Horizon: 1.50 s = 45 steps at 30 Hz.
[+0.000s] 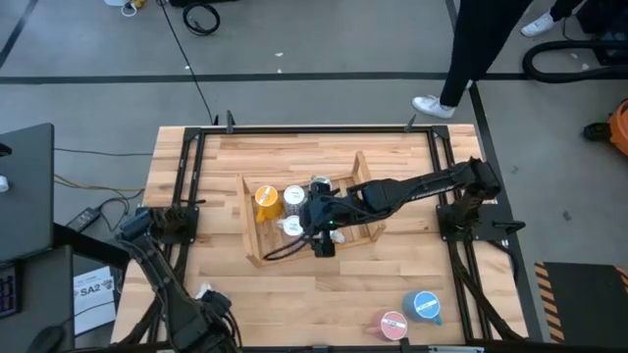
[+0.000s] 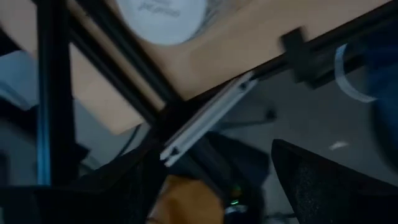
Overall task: Place coffee mugs
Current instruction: Adjust the gray patterned mug
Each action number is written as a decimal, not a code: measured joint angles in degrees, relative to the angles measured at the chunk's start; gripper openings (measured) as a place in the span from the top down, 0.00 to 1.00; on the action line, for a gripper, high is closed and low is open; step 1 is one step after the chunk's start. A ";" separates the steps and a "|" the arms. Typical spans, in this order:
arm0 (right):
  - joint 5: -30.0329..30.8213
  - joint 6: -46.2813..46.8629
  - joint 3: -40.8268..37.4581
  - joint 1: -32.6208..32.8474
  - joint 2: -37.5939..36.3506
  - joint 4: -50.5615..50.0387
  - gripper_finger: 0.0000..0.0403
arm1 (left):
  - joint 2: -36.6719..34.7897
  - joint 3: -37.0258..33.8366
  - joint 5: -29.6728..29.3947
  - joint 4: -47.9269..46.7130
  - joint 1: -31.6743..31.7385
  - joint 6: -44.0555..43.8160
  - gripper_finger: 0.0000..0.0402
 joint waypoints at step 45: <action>-0.30 -0.13 0.00 0.48 0.41 -3.84 0.05 | 0.00 -4.02 -14.54 0.05 0.40 5.28 0.21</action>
